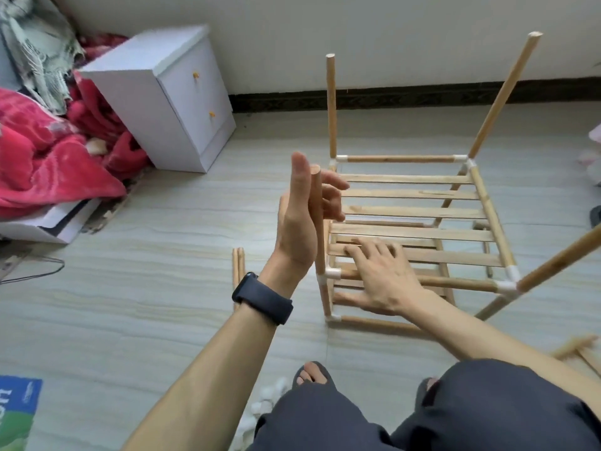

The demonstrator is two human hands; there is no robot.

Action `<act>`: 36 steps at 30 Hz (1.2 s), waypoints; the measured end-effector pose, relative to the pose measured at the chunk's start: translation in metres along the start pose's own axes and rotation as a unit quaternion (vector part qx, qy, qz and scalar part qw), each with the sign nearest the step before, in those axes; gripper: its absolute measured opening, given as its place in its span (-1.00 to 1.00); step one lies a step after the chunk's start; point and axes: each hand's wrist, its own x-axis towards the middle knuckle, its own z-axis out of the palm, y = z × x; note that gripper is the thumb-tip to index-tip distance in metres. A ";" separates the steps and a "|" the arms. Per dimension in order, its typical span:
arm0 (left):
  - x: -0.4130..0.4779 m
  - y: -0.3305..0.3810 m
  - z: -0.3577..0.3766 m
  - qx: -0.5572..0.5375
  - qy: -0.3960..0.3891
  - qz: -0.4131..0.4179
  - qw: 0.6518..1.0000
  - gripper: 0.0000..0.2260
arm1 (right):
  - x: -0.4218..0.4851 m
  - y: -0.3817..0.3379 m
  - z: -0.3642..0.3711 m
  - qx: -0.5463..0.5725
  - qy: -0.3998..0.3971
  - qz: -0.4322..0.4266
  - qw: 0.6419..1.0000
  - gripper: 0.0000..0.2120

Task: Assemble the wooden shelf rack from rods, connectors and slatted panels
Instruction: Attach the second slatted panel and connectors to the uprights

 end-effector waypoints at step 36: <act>0.003 -0.001 0.023 0.000 0.130 0.006 0.991 -0.56 | 0.019 -0.021 0.014 0.039 0.006 -0.025 0.999 -0.71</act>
